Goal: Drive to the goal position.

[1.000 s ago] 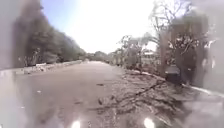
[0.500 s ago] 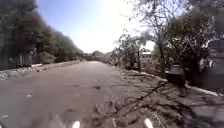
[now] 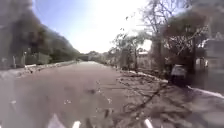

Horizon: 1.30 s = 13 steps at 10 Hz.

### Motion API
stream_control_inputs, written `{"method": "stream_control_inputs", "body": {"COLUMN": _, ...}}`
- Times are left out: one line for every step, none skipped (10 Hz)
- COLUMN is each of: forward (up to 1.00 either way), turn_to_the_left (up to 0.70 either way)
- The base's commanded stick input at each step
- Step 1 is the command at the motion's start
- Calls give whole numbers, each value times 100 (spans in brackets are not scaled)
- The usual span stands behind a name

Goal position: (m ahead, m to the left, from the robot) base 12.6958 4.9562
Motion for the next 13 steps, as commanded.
{"method": "stream_control_inputs", "body": {"forward": 50, "turn_to_the_left": 0}}
{"method": "stream_control_inputs", "body": {"forward": 50, "turn_to_the_left": 0}}
{"method": "stream_control_inputs", "body": {"forward": 50, "turn_to_the_left": 0}}
{"method": "stream_control_inputs", "body": {"forward": 50, "turn_to_the_left": 0}}
{"method": "stream_control_inputs", "body": {"forward": 50, "turn_to_the_left": 0}}
{"method": "stream_control_inputs", "body": {"forward": 50, "turn_to_the_left": 0}}
{"method": "stream_control_inputs", "body": {"forward": 50, "turn_to_the_left": 0}}
{"method": "stream_control_inputs", "body": {"forward": 50, "turn_to_the_left": 0}}
{"method": "stream_control_inputs", "body": {"forward": 50, "turn_to_the_left": 0}}
{"method": "stream_control_inputs", "body": {"forward": 50, "turn_to_the_left": 0}}
{"method": "stream_control_inputs", "body": {"forward": 50, "turn_to_the_left": 0}}
{"method": "stream_control_inputs", "body": {"forward": 50, "turn_to_the_left": 0}}
{"method": "stream_control_inputs", "body": {"forward": 50, "turn_to_the_left": 0}}
